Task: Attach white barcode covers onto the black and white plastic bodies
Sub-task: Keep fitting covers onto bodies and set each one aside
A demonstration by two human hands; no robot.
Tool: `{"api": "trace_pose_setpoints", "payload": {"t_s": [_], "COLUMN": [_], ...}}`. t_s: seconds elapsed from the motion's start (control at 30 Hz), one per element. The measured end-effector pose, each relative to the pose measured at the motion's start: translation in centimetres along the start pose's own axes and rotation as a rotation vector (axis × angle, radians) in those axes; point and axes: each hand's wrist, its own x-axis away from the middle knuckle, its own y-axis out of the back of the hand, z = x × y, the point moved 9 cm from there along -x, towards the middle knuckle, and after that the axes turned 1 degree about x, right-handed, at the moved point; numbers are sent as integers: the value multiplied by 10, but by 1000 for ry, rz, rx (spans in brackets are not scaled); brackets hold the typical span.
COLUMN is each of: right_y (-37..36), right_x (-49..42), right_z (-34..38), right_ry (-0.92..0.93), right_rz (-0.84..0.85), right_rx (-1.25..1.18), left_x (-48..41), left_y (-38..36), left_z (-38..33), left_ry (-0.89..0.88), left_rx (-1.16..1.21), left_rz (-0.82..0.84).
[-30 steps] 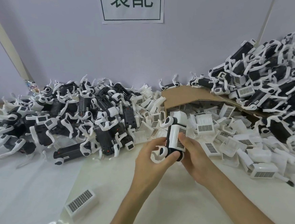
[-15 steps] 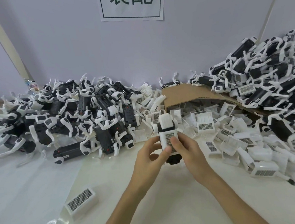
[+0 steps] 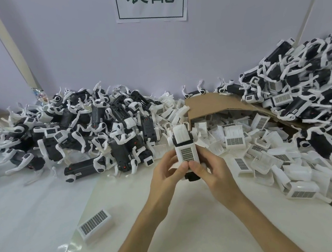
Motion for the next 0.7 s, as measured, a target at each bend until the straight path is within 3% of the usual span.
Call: {"api": "trace_pose_setpoints", "payload": {"t_s": [0.2,0.43,0.7], "right_y": [-4,0,1], "right_x": [7,9,9], "right_z": [12,16,19], "right_ry": [134,155,144], "right_rz": [-81,-209,-220], "right_rx": [219,202,226], "left_x": [1,1,3], "left_y": [0,2,1], "left_z": [1,3,6], "left_ry": [42,53,111], "left_rx": [122,121,224], "left_rz": [8,-18,-23]}}
